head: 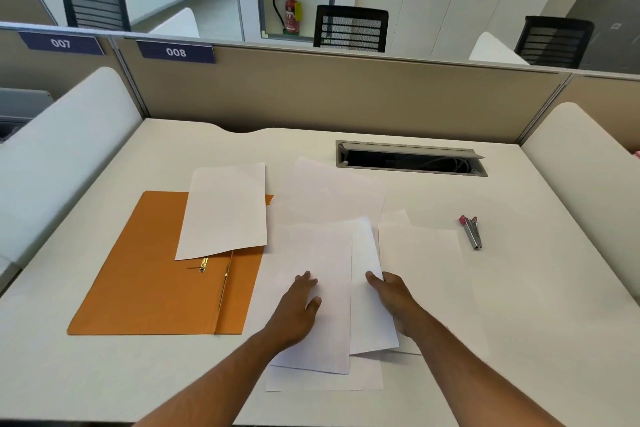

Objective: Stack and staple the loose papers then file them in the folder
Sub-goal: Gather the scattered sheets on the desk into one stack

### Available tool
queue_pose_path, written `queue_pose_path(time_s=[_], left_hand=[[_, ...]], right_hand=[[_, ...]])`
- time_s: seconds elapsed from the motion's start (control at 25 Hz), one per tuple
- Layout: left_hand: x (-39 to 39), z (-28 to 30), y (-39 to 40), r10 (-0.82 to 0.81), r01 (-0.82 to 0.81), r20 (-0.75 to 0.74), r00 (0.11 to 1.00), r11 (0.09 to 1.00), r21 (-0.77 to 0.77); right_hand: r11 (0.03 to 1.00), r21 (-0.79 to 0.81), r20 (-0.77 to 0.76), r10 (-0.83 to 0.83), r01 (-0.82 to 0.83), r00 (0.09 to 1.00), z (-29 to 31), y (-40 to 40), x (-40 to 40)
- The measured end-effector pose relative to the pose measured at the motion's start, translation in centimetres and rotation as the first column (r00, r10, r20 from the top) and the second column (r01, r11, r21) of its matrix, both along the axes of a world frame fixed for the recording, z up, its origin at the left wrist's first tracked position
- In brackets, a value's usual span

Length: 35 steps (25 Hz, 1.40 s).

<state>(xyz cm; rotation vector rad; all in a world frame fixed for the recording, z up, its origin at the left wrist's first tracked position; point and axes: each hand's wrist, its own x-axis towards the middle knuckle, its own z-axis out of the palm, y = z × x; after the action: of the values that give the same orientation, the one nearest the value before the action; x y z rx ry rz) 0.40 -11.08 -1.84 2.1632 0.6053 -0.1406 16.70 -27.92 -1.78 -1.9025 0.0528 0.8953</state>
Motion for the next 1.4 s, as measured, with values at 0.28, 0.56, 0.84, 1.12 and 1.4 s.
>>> queue_pose_path(time_s=[0.28,0.56,0.84,1.12,1.4], left_hand=[[1.9,0.2,-1.5,-0.141,0.140,-0.017,0.990,0.988,-0.060],[1.1,1.4,1.9,0.335,-0.362,0.270,0.903,0.930,0.055],[3.1,8.6,5.4,0.446,-0.270,0.437,0.781,0.872,-0.408],[4.7,11.4,4.4,0.369,-0.271,0.663,0.652,0.929,-0.251],[5.0,6.8,3.8,0.406,-0.363,0.468,0.785,0.913,-0.184]], right_hand=[[1.000,0.000,0.111,0.029,-0.030,0.993,-0.4,1.9,-2.0],[0.987,0.150,0.235,0.027,-0.063,0.972,1.4,-0.1,-0.6],[0.932,0.363,0.406,-0.143,-0.015,0.903,7.4,1.9,1.5],[0.904,0.428,0.522,-0.264,0.019,0.811,10.4,4.7,1.9],[0.981,0.195,0.481,-0.118,0.025,0.869,5.6,4.9,2.4]])
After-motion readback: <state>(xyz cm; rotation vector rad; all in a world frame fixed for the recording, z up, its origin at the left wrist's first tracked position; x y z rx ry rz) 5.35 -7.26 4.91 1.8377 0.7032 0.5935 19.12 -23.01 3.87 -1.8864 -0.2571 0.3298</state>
